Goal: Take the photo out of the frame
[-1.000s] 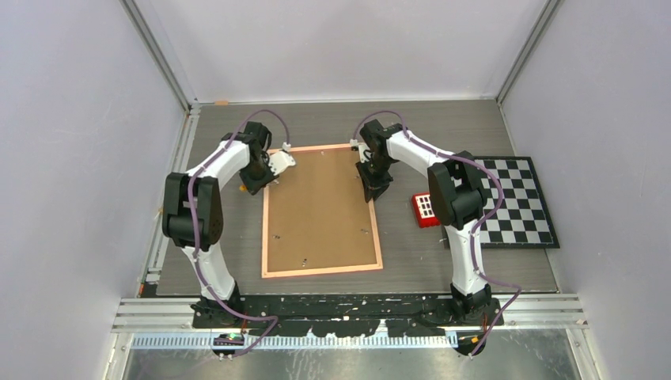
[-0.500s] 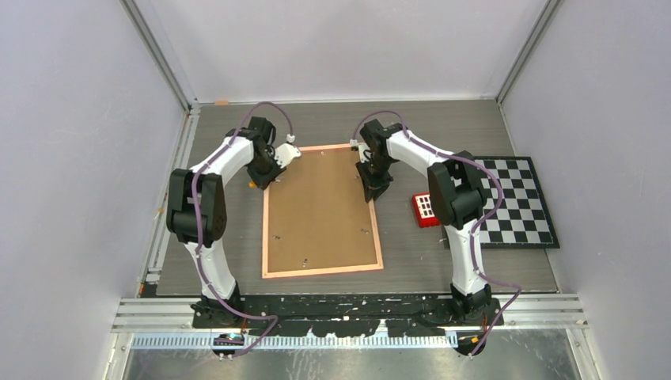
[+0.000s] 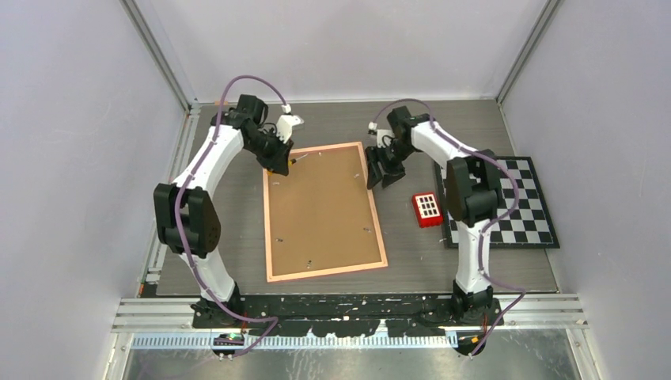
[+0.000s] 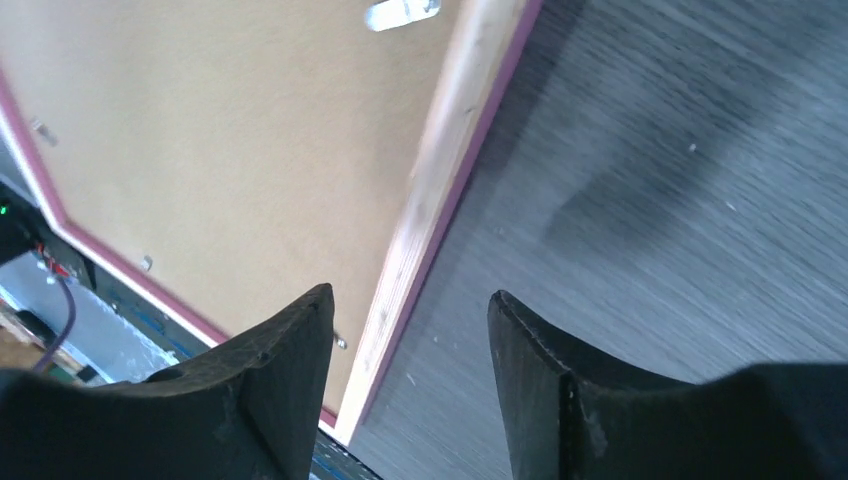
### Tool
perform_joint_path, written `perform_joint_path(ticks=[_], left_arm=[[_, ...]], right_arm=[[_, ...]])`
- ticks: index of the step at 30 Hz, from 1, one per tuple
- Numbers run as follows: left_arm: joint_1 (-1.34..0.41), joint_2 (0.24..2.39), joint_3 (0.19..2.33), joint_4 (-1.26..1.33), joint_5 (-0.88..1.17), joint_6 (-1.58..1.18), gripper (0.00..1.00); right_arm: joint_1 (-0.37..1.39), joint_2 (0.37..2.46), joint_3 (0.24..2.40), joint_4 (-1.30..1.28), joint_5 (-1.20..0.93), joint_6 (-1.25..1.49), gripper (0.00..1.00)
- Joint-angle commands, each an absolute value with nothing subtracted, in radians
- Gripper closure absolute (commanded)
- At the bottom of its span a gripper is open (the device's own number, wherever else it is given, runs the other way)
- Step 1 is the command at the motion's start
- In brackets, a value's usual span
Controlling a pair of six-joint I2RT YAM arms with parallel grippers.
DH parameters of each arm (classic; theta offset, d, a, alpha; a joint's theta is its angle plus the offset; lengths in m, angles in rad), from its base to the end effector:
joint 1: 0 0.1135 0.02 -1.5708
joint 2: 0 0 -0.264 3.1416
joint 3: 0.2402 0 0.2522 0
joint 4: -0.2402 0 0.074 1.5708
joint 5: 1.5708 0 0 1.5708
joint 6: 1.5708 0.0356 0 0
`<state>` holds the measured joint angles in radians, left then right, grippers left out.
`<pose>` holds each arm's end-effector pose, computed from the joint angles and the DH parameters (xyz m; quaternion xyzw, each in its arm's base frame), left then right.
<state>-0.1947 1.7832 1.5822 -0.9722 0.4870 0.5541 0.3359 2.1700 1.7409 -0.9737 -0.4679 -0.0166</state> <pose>0.3583 -0.0876 0.2842 0.3923 0.8681 -0.1983 0.2308 0.4047 0.1583 0.1799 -0.1891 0.9509 0.2410 0.0439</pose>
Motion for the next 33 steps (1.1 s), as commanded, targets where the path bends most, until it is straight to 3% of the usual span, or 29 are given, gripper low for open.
perform_joint_path(ticks=[1, 5, 15, 28, 30, 33], left_arm=[[-0.21, 1.795, 1.693, -1.154, 0.714, 0.52, 1.0], [-0.259, 1.869, 1.782, -1.306, 0.754, 0.509, 1.0], [-0.323, 1.985, 1.925, -1.606, 0.958, 0.558, 0.99], [-0.392, 2.018, 1.942, -1.673, 0.959, 0.59, 0.98], [-0.395, 2.023, 1.948, -1.676, 0.962, 0.588, 0.98], [-0.397, 2.025, 1.952, -1.667, 0.966, 0.58, 0.98]], right_arm=[[0.33, 1.892, 1.639, -0.795, -0.642, -0.172, 0.37], [0.361, 1.724, 1.507, -0.615, -0.652, -0.318, 0.32], [0.528, 1.61, 1.481, -0.649, -0.619, -0.71, 0.33], [0.665, 1.609, 1.439, -0.632, -0.53, -0.958, 0.36], [0.67, 1.614, 1.441, -0.626, -0.529, -0.959, 0.37], [0.678, 1.618, 1.448, -0.629, -0.534, -0.958, 0.49]])
